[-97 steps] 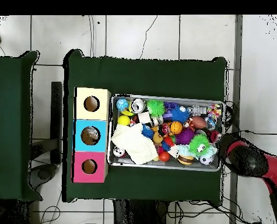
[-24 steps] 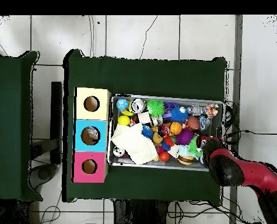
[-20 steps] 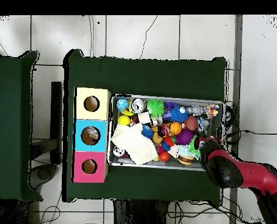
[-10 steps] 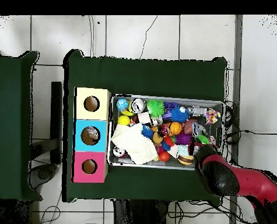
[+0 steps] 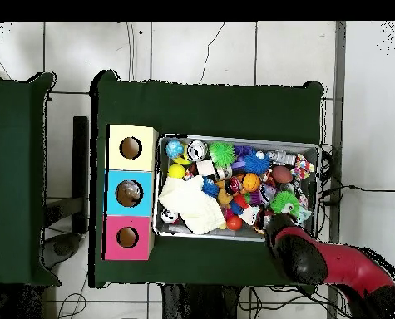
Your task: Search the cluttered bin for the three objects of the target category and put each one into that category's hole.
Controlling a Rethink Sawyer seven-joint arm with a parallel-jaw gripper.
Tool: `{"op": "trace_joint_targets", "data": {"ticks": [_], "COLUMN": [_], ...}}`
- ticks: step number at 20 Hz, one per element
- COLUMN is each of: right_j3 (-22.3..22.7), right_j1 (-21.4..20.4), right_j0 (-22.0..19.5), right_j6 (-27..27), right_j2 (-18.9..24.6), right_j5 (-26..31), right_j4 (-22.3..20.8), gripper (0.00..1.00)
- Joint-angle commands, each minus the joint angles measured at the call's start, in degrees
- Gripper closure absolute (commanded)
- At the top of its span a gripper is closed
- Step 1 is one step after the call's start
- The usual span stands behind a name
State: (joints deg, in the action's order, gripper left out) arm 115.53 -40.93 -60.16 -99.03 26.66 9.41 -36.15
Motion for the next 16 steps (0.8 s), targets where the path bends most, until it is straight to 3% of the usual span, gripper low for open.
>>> {"op": "trace_joint_targets", "data": {"ticks": [1, 16], "right_j3": [3.5, 7.0], "right_j1": [-1.2, -5.2], "right_j0": [2.5, 6.0], "right_j6": [-11.0, -11.3], "right_j2": [-3.6, -5.4], "right_j5": [-3.3, -3.7], "right_j4": [2.9, 7.8], "gripper": [1.00, 1.00]}}
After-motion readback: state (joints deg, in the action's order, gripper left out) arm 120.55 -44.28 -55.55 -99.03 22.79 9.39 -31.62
